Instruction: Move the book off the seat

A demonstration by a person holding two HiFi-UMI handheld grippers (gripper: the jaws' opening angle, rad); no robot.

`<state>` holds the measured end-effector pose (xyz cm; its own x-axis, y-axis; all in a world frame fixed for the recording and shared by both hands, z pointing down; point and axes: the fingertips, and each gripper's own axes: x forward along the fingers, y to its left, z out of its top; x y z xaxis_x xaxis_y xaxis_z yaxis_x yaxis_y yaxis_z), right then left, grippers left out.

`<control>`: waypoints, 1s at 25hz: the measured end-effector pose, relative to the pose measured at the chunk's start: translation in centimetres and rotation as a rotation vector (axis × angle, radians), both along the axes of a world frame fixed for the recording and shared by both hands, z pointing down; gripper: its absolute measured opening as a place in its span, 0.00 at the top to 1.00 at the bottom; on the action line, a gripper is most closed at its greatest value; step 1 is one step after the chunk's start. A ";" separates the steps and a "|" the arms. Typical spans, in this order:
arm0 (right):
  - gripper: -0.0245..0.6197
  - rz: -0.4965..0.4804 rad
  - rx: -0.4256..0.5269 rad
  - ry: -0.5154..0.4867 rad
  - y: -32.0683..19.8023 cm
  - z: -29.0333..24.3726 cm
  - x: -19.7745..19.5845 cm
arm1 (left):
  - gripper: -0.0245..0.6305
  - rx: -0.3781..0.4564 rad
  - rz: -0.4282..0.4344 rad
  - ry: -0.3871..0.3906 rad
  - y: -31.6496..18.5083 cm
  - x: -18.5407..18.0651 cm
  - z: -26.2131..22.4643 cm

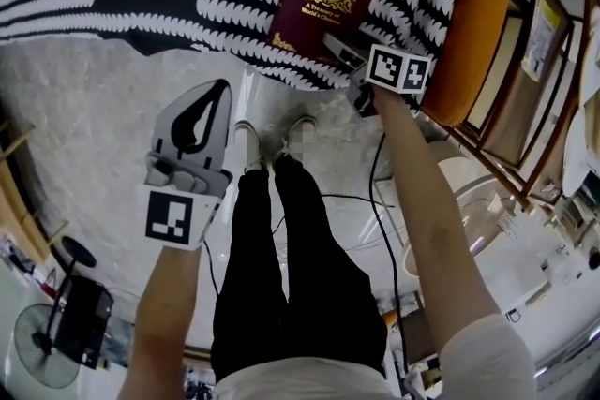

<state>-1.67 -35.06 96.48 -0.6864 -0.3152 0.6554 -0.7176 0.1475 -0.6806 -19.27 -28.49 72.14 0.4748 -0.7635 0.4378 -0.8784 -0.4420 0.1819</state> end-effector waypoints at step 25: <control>0.56 0.068 -0.015 -0.170 0.0 -1.6 -2.5 | 0.94 -0.026 -0.064 -0.002 2.1 -0.3 1.1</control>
